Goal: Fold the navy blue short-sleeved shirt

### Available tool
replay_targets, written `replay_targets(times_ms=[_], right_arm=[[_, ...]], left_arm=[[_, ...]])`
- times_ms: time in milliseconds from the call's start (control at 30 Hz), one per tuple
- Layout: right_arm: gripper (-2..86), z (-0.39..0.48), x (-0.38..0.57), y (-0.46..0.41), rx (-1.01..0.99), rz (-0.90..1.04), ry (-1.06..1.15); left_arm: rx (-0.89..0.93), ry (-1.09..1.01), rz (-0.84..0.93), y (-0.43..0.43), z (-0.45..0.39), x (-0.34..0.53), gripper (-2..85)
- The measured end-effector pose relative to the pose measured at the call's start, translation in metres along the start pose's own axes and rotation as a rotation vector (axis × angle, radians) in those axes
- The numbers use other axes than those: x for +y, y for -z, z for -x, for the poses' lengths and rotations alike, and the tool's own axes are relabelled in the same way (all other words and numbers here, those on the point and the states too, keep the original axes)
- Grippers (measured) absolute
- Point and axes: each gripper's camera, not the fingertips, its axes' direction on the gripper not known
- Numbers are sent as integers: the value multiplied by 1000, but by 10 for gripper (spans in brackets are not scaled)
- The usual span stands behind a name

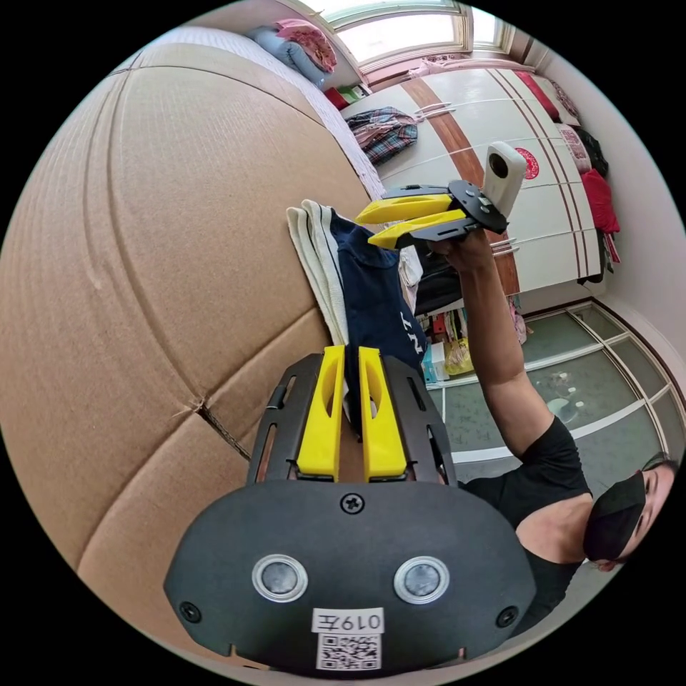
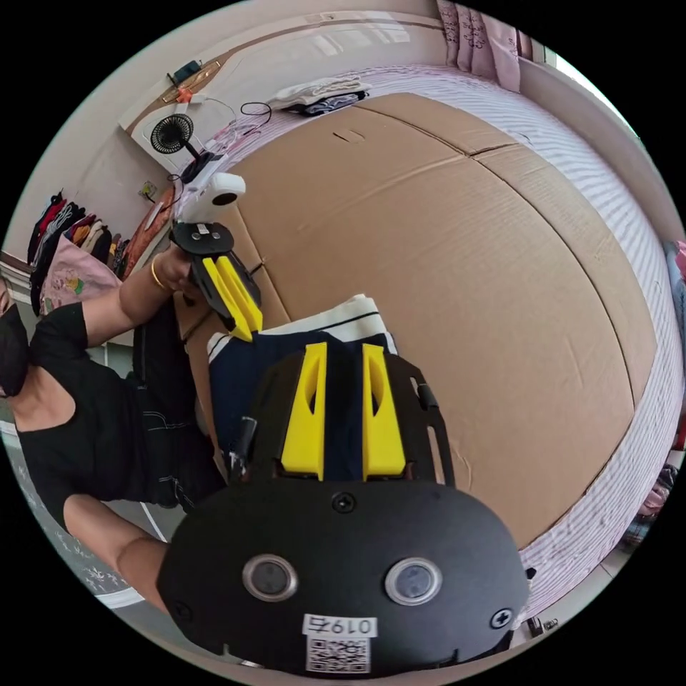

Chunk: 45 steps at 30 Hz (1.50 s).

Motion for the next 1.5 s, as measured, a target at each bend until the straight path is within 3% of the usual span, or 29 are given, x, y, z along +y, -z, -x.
replay_targets(times_ms=[200,400,567,800,1100,1500], right_arm=[[-1,-44,-13,-70,-179,29,35],[-9,-73,-5,-99,-130,-67,5],[-9,-83,-4,-150,-122,-72,-10],[-9,-83,18,-137,-130,-221,14],[-9,-83,62,-105,-197,-430,26],[-8,-52,10,-117,-64,-242,-16]], left_arm=[[-70,-38,3,0,-18,3,17],[-212,-89,7,-2,-47,8,22],[-179,-78,13,-2,-44,10,32],[-128,-165,-238,39,-56,20,71],[-193,-253,-124,-1,-71,6,45],[-256,-116,-63,-2,-70,-3,17]])
